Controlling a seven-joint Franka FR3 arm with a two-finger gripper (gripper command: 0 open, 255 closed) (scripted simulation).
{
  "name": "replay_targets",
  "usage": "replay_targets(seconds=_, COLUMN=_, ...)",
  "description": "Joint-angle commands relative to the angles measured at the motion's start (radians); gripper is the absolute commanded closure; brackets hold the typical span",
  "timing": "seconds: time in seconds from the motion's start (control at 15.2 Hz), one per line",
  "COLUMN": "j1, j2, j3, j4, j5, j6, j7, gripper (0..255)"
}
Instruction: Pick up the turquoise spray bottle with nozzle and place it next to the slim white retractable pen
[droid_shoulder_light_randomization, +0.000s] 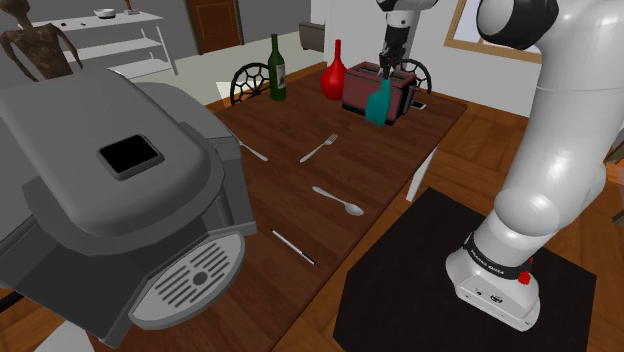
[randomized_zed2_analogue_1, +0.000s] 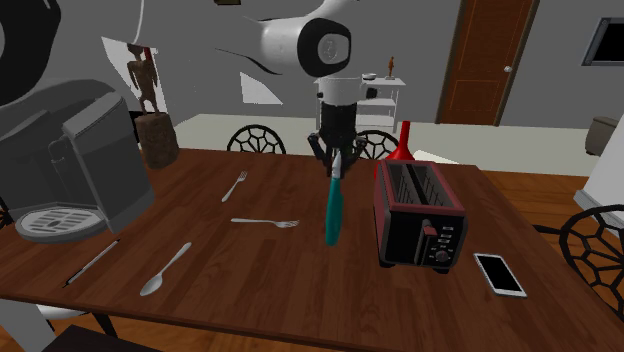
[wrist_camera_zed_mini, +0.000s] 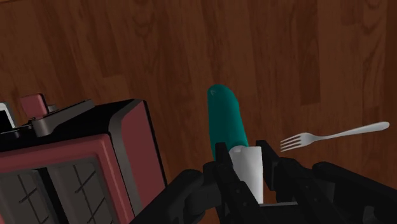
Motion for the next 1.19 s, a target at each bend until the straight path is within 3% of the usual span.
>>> replay_targets(seconds=0.0, j1=-0.001, j2=-0.004, j3=-0.001, j4=0.022, j5=-0.002, j6=-0.026, j7=0.001, gripper=255)
replay_targets(seconds=0.66, j1=0.151, j2=-0.19, j3=0.061, j4=-0.215, j5=-0.076, j6=0.042, j7=0.214, gripper=255)
replay_targets(seconds=1.12, j1=0.245, j2=-0.276, j3=0.133, j4=-0.32, j5=-0.106, j6=0.065, j7=0.385, gripper=255)
